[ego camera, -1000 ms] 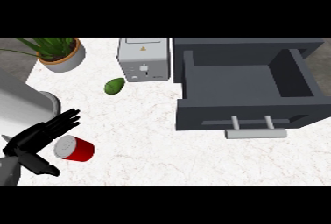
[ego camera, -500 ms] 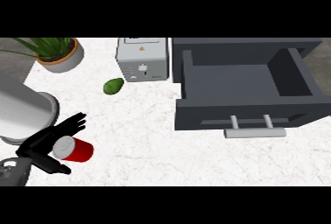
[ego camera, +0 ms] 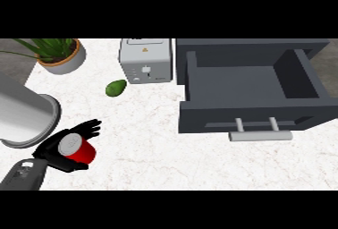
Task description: Pick up the can, place it into the drawer and close the drawer
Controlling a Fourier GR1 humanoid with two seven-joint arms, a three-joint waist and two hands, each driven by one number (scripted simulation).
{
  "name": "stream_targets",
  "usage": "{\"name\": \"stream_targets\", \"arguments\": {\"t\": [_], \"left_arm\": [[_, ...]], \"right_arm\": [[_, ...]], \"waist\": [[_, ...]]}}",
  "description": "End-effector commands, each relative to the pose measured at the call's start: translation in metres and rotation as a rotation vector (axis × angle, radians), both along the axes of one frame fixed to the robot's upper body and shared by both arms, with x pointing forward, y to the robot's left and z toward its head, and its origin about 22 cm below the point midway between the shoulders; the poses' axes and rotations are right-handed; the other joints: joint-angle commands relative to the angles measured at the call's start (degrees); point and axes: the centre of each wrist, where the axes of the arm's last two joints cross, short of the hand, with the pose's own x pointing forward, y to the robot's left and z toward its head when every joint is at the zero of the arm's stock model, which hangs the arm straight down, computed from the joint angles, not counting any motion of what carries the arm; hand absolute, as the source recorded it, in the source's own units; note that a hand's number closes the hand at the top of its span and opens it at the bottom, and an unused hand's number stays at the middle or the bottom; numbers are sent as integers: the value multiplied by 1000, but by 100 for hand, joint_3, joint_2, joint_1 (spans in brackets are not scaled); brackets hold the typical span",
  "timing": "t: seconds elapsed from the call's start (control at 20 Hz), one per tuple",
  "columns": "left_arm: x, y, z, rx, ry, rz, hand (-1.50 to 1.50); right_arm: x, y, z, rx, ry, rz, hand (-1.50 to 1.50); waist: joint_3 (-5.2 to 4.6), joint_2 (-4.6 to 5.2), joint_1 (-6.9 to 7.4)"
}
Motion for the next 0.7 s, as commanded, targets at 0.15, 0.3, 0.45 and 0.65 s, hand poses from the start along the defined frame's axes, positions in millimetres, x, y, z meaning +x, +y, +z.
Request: {"name": "stream_targets", "arguments": {"t": [0.15, 0.3, 0.45, 0.65], "left_arm": [[7, -21, -8, -217, 55, -167, 150], [3, -16, -5, -268, 47, -212, 150], [21, -33, 6, -316, 6, -265, 150], [18, -61, -13, -316, -81, 191, 150]], "right_arm": [[-8, -3, 1, 7, 12, 18, -150], [-7, 4, 5, 22, 18, 10, -150], [-6, 13, 1, 30, 4, 3, -150], [-9, 6, 0, 21, 14, -12, -150]], "waist": [[6, -13, -3], [1, -20, 59], [6, -29, 81], [19, -49, 138]]}}
